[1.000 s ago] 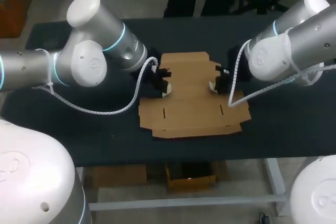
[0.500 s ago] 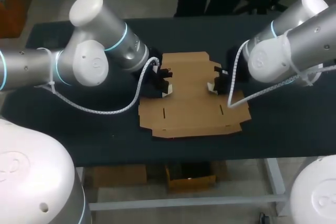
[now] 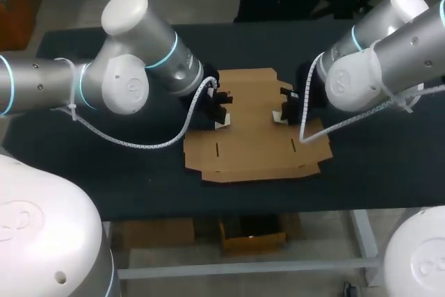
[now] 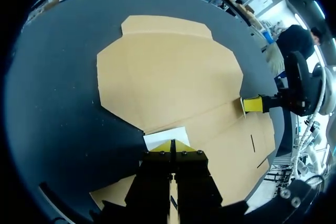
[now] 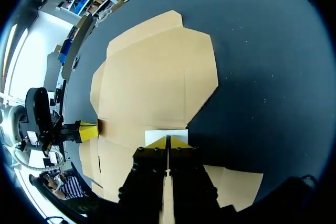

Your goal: Assemble the packaging by folding the flat box into shape, placing the metal phone stand inside, and closing the box properly

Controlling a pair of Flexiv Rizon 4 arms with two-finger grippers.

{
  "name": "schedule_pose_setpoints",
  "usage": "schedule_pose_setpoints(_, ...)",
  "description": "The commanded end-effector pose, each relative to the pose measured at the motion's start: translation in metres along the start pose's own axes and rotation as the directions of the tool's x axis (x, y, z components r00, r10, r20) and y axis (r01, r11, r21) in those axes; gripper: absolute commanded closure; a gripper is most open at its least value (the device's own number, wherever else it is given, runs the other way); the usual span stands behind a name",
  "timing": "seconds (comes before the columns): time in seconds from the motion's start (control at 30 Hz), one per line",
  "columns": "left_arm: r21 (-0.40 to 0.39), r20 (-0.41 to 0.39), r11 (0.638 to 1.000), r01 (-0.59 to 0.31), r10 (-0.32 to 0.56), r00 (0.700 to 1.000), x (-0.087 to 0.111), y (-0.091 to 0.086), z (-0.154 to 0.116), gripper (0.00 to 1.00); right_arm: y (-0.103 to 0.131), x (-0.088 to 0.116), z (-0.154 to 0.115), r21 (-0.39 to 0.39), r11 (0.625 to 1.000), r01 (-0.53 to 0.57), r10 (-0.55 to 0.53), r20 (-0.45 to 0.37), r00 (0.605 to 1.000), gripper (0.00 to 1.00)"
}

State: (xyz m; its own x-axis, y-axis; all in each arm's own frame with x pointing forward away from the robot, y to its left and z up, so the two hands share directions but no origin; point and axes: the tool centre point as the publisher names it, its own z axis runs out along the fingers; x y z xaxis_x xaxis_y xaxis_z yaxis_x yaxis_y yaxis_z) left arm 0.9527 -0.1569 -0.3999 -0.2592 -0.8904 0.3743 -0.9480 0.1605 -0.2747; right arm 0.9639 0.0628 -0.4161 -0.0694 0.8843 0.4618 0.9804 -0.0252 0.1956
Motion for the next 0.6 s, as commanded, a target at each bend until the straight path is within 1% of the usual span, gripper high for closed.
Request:
schedule_pose_setpoints(0.03, -0.001, 0.032, 1.000, 0.003, -0.003, 0.999, 0.005, -0.001, 0.003, 1.00, 0.000, 0.003, 0.002, -0.004, 1.000, -0.005, 0.005, 0.024, 1.000, 1.00)
schedule_pose_setpoints(0.17, 0.000, 0.053, 1.000, 0.008, -0.008, 0.999, 0.005, -0.002, 0.006, 1.00, 0.001, 0.003, 0.005, 0.000, 1.000, -0.007, 0.007, 0.030, 1.000, 1.00)
schedule_pose_setpoints(0.23, 0.001, 0.065, 1.000, 0.014, -0.014, 0.998, 0.004, -0.002, 0.008, 1.00, 0.001, 0.004, 0.007, 0.006, 1.000, -0.015, 0.015, 0.050, 0.999, 1.00)
schedule_pose_setpoints(0.3, 0.006, 0.096, 1.000, 0.027, -0.028, 0.995, 0.003, -0.003, 0.012, 1.00, 0.001, 0.004, 0.010, 0.010, 1.000, -0.020, 0.020, 0.065, 0.998, 1.00)
schedule_pose_setpoints(0.37, 0.001, 0.092, 1.000, 0.030, -0.030, 0.995, 0.001, -0.004, 0.014, 1.00, 0.001, 0.003, 0.013, 0.014, 1.000, -0.024, 0.023, 0.069, 0.997, 1.00)
schedule_pose_setpoints(0.53, 0.011, 0.129, 0.998, 0.057, -0.058, 0.990, -0.005, -0.006, 0.017, 1.00, 0.001, 0.000, 0.018, 0.024, 0.998, -0.053, 0.050, 0.106, 0.993, 1.00)
schedule_pose_setpoints(0.6, 0.010, 0.137, 0.998, 0.063, -0.064, 0.989, -0.006, -0.007, 0.018, 1.00, 0.001, -0.001, 0.019, 0.028, 0.998, -0.057, 0.053, 0.105, 0.993, 1.00)
